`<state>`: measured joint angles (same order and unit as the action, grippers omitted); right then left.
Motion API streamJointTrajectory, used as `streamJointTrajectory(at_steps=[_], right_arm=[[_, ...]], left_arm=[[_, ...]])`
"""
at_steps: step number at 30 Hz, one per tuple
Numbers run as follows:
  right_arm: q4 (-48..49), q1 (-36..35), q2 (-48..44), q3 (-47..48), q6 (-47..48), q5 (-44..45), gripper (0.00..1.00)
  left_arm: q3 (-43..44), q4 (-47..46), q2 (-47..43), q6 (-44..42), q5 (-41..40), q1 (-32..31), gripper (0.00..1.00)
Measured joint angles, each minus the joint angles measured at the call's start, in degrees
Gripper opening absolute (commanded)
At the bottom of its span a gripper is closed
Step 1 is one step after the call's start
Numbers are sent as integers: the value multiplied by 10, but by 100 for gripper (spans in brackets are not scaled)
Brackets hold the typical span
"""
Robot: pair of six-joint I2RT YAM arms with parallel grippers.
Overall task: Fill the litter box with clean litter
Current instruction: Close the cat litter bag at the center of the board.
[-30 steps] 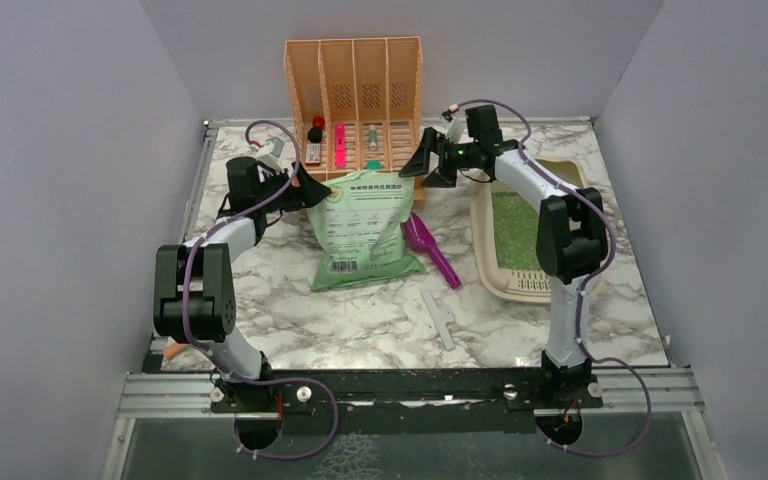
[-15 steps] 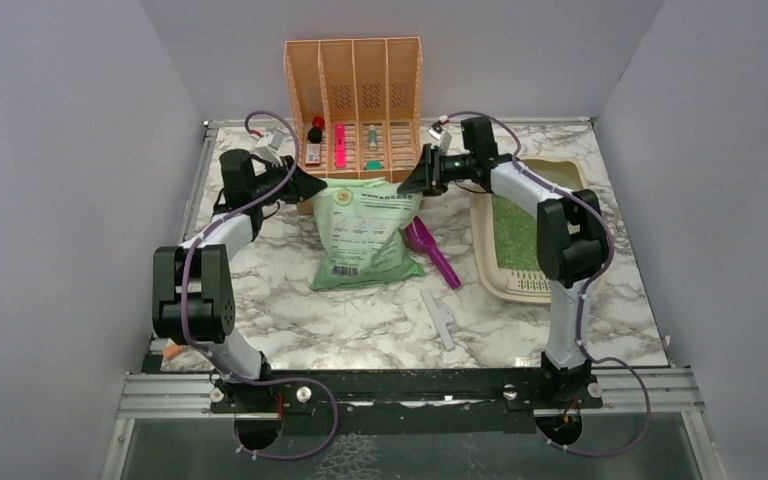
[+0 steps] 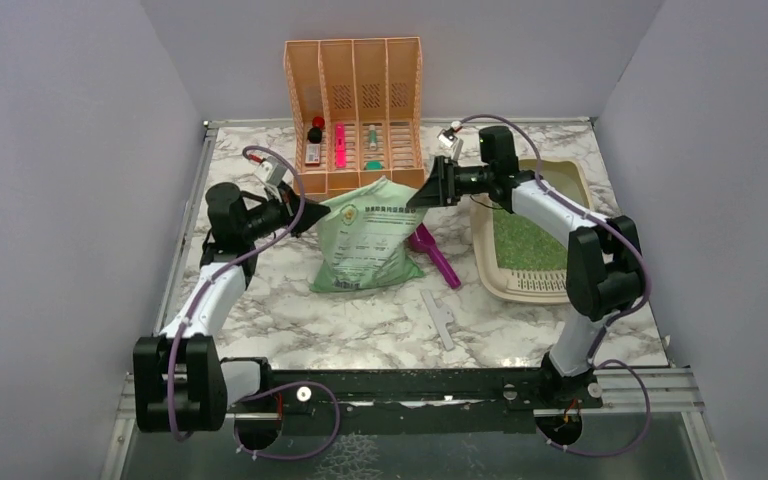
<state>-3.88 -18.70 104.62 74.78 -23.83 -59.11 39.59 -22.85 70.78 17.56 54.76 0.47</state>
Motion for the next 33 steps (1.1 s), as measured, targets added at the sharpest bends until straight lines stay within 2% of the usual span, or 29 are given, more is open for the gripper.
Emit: streamJointTrajectory(at_steps=[2, 3, 6, 9, 14, 18, 23, 26, 30, 32, 33], right_arm=[[0, 0, -18, -8, 22, 2, 56], [-1, 0, -27, -9, 38, 6, 59], [-1, 0, -55, -18, 92, 43, 74], [29, 0, -105, -66, 137, 85, 98], [127, 0, -172, -135, 175, 101, 100], [141, -9, -143, -90, 211, 68, 100], [90, -51, -88, -22, 307, 22, 99], [49, -72, -72, -5, 351, 1, 89], [-10, -78, -61, 13, 403, -6, 52], [-21, -78, -57, 17, 415, -7, 30], [-27, -78, -57, 17, 424, -6, 24]], left_arm=[[-25, -1, -41, -16, 10, -1, 0], [-32, -1, -56, -23, 12, -4, 0], [-52, 1, -103, -43, 23, -15, 0], [-58, 3, -124, -64, 45, -17, 0], [-72, 5, -151, -96, 69, -17, 0], [-75, 10, -165, -111, 87, -17, 0], [-75, 11, -165, -119, 98, -17, 0], [-75, 11, -165, -123, 103, -17, 0], [-75, 11, -165, -127, 107, -17, 0], [-75, 11, -165, -127, 108, -17, 0], [-75, 11, -165, -128, 108, -17, 0]])
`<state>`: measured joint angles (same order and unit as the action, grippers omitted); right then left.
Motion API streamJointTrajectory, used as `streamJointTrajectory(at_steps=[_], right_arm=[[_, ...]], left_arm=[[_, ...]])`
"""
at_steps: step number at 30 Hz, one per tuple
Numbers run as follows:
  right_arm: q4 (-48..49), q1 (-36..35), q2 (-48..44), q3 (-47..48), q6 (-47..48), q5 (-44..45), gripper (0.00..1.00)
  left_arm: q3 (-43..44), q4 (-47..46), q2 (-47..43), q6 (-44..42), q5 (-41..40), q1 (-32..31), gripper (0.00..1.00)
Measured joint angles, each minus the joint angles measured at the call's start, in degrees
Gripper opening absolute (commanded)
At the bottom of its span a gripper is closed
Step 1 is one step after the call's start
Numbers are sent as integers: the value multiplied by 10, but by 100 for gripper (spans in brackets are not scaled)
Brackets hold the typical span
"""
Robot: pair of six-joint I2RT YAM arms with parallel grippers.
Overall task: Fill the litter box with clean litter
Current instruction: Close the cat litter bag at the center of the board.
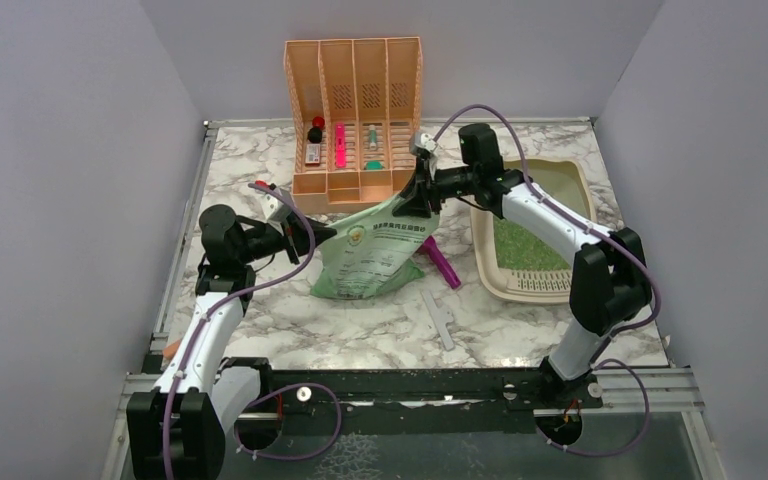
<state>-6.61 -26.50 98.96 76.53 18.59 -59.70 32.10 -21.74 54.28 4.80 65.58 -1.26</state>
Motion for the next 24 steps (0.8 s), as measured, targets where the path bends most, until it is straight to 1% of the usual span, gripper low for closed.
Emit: streamJointTrajectory(at_steps=[3, 4, 5, 7, 8, 9, 10, 11, 12, 13, 16, 18, 21, 24], right_arm=[[-8, 1, -1, 0, 10, 1, 16], [-10, 2, -2, -1, 15, 1, 8], [-15, 2, -3, -1, 23, 0, 3], [-29, 2, -9, -1, 41, -1, 1], [-34, 2, -13, -2, 47, -1, 1], [-36, 2, -19, -6, 52, 2, 1], [-36, 1, -24, -10, 56, 8, 1], [-35, -1, -32, -16, 59, 19, 1], [-33, -6, -41, -25, 65, 35, 1], [-22, -13, -53, -39, 70, 53, 1], [43, -41, -106, -108, 89, 126, 1], [104, -62, -145, -162, 97, 173, 1], [169, -80, -167, -197, 100, 222, 1], [200, -82, -167, -207, 100, 243, 1]], left_arm=[[1, 1, 1, -3, 2, 0, 0], [2, 2, 2, -5, 2, 0, 0], [4, 7, 3, -9, 2, 0, 0], [13, 18, 8, -18, 2, 0, 0], [23, 32, 13, -28, 2, 0, 13], [31, 46, 17, -39, 2, 0, 38], [42, 64, 21, -50, 2, 0, 58], [61, 99, 28, -74, -3, 0, 69], [85, 126, 34, -93, -10, -1, 73], [109, 150, 39, -104, -20, -2, 76], [191, 237, 54, -163, -57, -3, 78], [247, 261, 66, -183, -61, -3, 80], [295, 305, 83, -224, -48, -5, 85], [314, 356, 109, -273, -34, -19, 90]])
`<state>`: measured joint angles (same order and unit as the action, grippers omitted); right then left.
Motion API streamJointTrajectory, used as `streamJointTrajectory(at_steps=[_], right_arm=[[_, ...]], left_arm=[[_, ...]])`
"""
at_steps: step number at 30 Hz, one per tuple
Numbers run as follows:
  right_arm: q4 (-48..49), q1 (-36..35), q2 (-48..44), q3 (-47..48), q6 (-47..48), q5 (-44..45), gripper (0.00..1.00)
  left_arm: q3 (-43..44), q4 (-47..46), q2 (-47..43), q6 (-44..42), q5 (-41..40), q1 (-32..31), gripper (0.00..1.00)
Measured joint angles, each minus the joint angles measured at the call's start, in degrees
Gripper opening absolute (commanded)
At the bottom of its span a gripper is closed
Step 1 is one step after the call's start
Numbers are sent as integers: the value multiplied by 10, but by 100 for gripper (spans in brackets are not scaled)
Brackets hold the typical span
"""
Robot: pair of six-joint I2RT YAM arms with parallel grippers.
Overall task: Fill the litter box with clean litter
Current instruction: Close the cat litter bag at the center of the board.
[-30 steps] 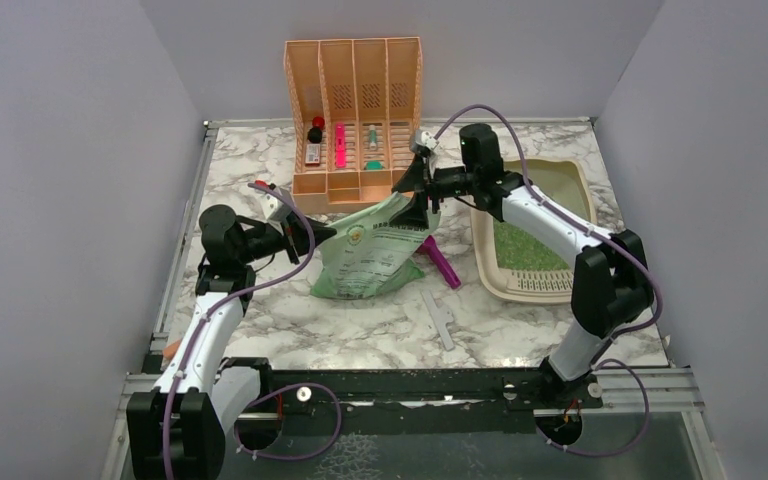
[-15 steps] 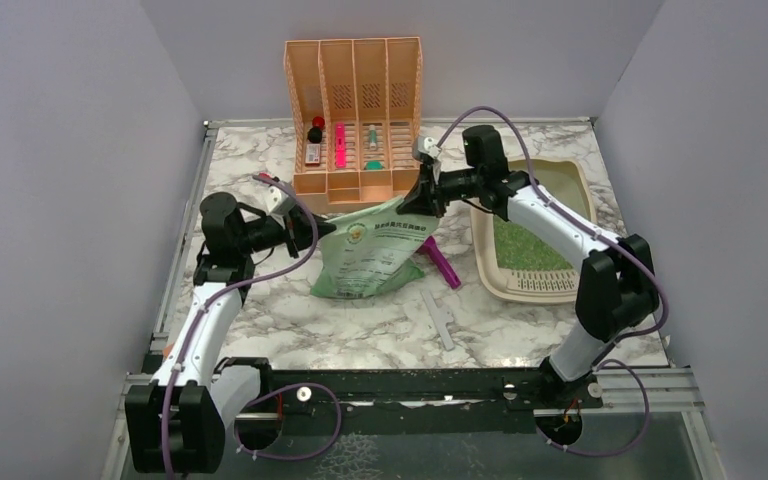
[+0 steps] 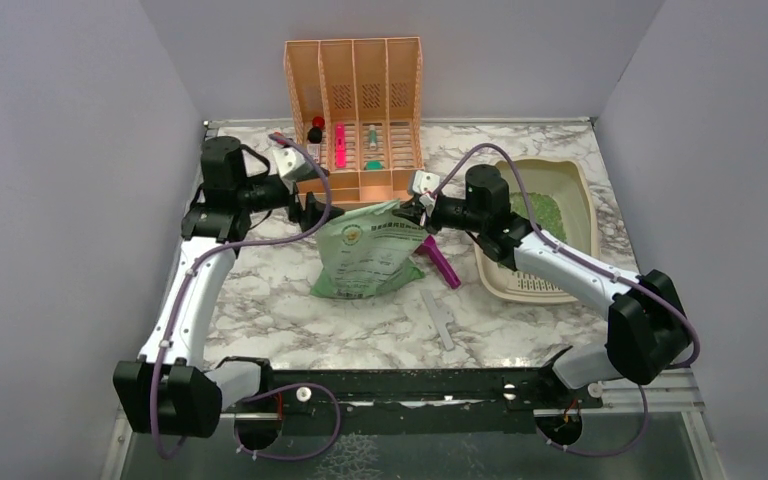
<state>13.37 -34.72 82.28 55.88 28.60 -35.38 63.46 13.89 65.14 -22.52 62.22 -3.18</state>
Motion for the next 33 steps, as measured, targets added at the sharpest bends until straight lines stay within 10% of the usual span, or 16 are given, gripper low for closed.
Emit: streamJointTrajectory(at_steps=[13, 17, 20, 22, 24, 28, 33], right_arm=[[33, -1, -34, -40, 0, 2, 1], [33, -1, -53, -51, 1, 1, 1], [33, -1, -59, -52, 0, -1, 1], [32, -1, -64, -52, 1, -5, 2], [26, -1, -73, -52, 1, -11, 11], [8, 1, -114, -52, -7, -13, 72], [13, 3, -159, -58, -36, 33, 93]], left_arm=[[118, 272, 149, -158, -182, -189, 84], [120, 302, 150, -171, -238, -189, 54], [130, 330, 155, -181, -264, -195, 2], [130, 336, 159, -190, -283, -202, 0], [130, 340, 161, -199, -302, -209, 0], [113, 306, 153, -209, -365, -226, 0], [33, 227, 94, -233, -399, -243, 0]])
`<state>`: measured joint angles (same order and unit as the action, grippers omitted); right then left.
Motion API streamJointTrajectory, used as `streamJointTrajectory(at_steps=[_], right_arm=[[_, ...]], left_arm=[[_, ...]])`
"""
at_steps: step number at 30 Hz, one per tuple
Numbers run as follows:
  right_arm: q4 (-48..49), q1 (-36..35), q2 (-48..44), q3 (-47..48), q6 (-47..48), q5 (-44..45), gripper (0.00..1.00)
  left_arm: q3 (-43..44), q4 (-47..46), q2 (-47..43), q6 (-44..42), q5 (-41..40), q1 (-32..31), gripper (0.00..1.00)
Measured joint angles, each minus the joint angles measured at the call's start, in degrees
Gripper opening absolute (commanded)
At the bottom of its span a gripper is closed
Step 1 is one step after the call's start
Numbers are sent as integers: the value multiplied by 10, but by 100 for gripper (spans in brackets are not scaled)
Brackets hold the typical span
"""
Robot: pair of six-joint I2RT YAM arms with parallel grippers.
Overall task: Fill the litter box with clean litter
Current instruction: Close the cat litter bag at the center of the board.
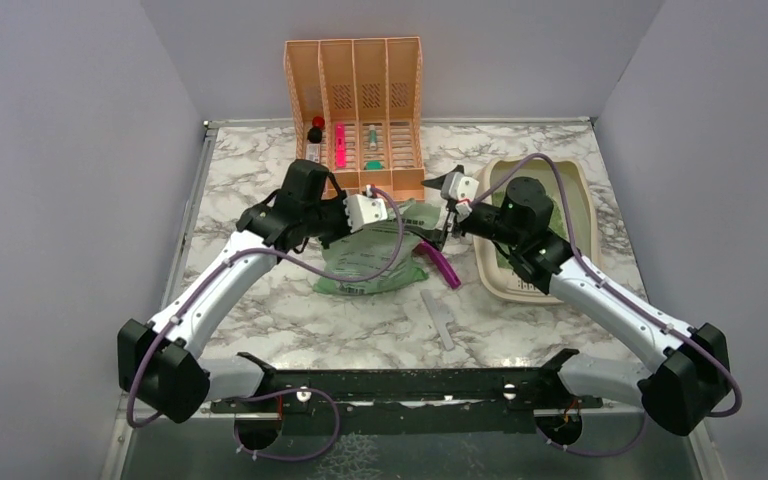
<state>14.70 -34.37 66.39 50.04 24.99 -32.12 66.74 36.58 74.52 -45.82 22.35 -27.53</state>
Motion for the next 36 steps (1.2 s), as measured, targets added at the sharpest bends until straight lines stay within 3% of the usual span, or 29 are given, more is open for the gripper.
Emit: streamJointTrajectory(at_steps=[6, 12, 15, 18, 20, 22, 27, 30, 31, 34, 36], right_arm=[[-63, 4, 36, 16, 6, 11, 99], [-138, 7, 89, 54, 55, 17, 98], [-147, 7, 102, 58, 77, 18, 80], [-144, 7, 118, 58, 93, 17, 46], [-141, 7, 129, 58, 98, 14, 33], [-140, 7, 136, 58, 103, 13, 4], [-100, 5, 123, 37, 99, 12, 1], [-25, -1, 90, -30, 96, 21, 1], [7, -4, 78, -56, 96, 27, 1], [108, -17, 49, -137, 136, 34, 1], [175, -21, 33, -194, 186, 31, 1]], left_arm=[[-51, -26, -64, -35, 0, -11, 0], [-70, -42, -81, -55, -9, -16, 0], [-90, -56, -101, -63, -22, -26, 0], [-121, -80, -129, -74, -42, -41, 0], [-146, -103, -150, -82, -68, -56, 0], [-173, -129, -167, -90, -95, -70, 0], [-243, -207, -216, -111, -161, -87, 0], [-282, -254, -240, -126, -185, -99, 0], [-299, -275, -249, -132, -192, -102, 3], [-334, -314, -271, -143, -199, -108, 43], [-342, -310, -280, -138, -210, -107, 59]])
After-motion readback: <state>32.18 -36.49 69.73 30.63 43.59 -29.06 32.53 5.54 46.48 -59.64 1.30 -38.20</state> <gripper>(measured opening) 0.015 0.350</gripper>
